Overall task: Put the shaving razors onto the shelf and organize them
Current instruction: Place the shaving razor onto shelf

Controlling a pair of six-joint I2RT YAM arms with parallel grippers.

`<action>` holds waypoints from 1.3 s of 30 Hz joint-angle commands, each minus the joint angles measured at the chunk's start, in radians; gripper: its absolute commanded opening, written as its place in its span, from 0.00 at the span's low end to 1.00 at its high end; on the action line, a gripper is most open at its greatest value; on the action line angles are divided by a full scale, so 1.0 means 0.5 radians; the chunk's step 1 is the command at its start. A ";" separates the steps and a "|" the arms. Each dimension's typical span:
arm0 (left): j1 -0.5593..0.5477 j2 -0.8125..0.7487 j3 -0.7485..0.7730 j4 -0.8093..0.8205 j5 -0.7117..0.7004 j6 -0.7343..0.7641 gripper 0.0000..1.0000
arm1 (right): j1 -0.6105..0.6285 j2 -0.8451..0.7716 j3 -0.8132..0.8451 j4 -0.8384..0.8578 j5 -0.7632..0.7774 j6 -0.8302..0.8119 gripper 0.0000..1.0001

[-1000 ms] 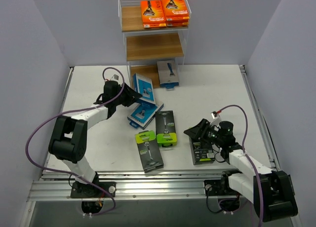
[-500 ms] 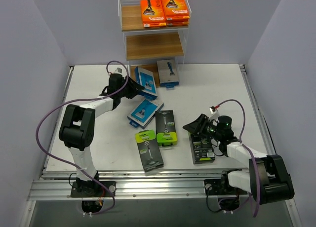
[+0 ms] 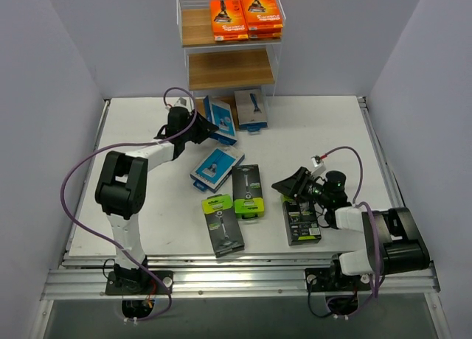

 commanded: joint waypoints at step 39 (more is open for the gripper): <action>-0.081 0.033 0.255 -0.328 -0.399 0.316 0.83 | -0.057 0.102 -0.078 0.213 -0.023 0.003 0.52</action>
